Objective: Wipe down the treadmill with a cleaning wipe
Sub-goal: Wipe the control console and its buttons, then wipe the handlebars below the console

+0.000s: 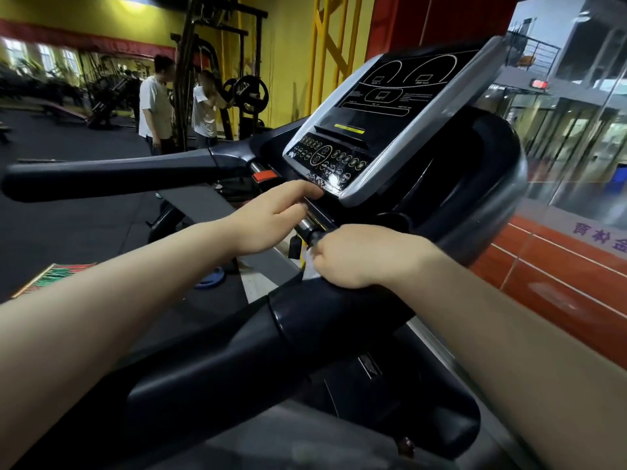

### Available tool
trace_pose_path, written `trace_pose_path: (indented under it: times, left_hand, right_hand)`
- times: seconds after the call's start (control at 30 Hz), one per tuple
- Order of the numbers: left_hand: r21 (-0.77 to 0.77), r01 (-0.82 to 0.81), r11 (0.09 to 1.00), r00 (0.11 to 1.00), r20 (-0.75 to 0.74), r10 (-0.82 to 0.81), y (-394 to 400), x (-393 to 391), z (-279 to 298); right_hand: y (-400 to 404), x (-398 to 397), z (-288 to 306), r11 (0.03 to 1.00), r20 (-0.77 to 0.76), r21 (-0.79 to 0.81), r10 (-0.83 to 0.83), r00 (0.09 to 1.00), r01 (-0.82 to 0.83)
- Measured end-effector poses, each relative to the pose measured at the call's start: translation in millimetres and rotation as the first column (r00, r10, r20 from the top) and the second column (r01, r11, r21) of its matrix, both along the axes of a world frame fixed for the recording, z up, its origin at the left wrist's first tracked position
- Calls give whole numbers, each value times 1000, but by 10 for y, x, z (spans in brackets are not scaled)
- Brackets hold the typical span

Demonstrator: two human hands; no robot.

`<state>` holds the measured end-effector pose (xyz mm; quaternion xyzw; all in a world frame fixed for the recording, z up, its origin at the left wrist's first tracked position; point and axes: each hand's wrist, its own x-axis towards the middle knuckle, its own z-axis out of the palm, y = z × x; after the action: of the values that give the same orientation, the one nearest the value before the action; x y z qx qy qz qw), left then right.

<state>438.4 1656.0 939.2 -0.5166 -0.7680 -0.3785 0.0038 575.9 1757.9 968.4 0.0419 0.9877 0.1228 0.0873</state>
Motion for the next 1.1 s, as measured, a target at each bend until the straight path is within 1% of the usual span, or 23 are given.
trace_pose_path:
  times: [0.03,0.1,0.23,0.3,0.33,0.43,0.5,0.53,0.57,0.6,0.63,0.67,0.7,0.73,0.77,0.8,0.87,0.93,1.0,1.03,1.07,1.1]
  left_hand:
    - [-25,-11,1000,1000,8,11,-20,30,-3]
    - [-92,-42,995,998,46,47,-69,102,6]
    - [-211,-60,976,993,85,79,-156,273,25]
    - [-253,-83,964,990,88,109,-171,363,33]
    - [-277,-90,957,988,93,120,-174,418,35]
    - [-337,-111,935,984,95,151,-159,593,43]
    - [-325,-131,937,982,90,168,-132,699,48]
    - [-311,-138,940,981,87,173,-115,744,50]
    - [-300,-142,943,980,89,176,-95,784,49]
    - [-285,-143,948,981,89,175,-66,825,47]
    - [-274,-143,951,980,96,175,-37,860,40]
    - [-258,-140,956,978,112,174,-5,886,32]
    - [-247,-136,959,973,147,176,31,904,30]
    - [-235,-135,963,966,187,181,57,921,28]
    - [-227,-147,963,958,209,195,70,925,22]
    - [-216,-169,962,953,213,215,72,924,19]
    - [-208,-227,951,947,182,266,24,937,18]
    - [-213,-259,942,938,178,298,-50,975,8]
    - [-210,-263,942,934,189,303,-107,1017,-32]
    - [-231,-262,937,936,177,306,-123,1047,-51]
    - [-259,-260,930,939,156,306,-132,1074,-68]
    - [-289,-260,922,943,129,306,-143,1086,-76]
  right_hand:
    - [21,-68,-51,999,-8,33,-40,999,41]
    - [-12,-21,-90,999,-37,24,-27,999,28]
    - [-188,579,-139,984,-163,-124,110,981,-131]
    - [-182,659,-208,963,-242,-213,112,964,-165]
    - [-122,587,-248,963,-295,-218,91,951,-160]
    - [79,358,-348,984,-464,-158,-5,886,-77]
    - [253,390,-398,997,-578,-63,-2,816,-43]
    - [334,460,-418,999,-628,-45,-9,778,-25]
    - [390,544,-463,999,-656,-30,-11,754,-12]
    - [395,632,-504,1000,-651,-15,-9,759,-1]
    - [368,709,-576,1000,-633,16,24,773,-17]
    - [335,765,-664,995,-614,71,98,783,-69]
    - [299,798,-748,983,-614,101,185,767,-156]
    - [291,810,-818,964,-621,94,253,741,-251]
    - [324,800,-843,943,-630,83,299,717,-321]
    - [407,771,-827,931,-640,84,324,697,-355]
    - [680,731,-728,942,-689,75,287,665,-329]
    - [1051,715,-594,979,-770,4,132,624,-202]
    - [1319,764,-503,992,-797,-110,-48,602,-67]
    - [1324,775,-508,987,-802,-159,-112,586,-30]
    - [1226,761,-548,984,-815,-175,-131,564,-24]
    - [1041,747,-602,987,-822,-152,-103,560,-42]
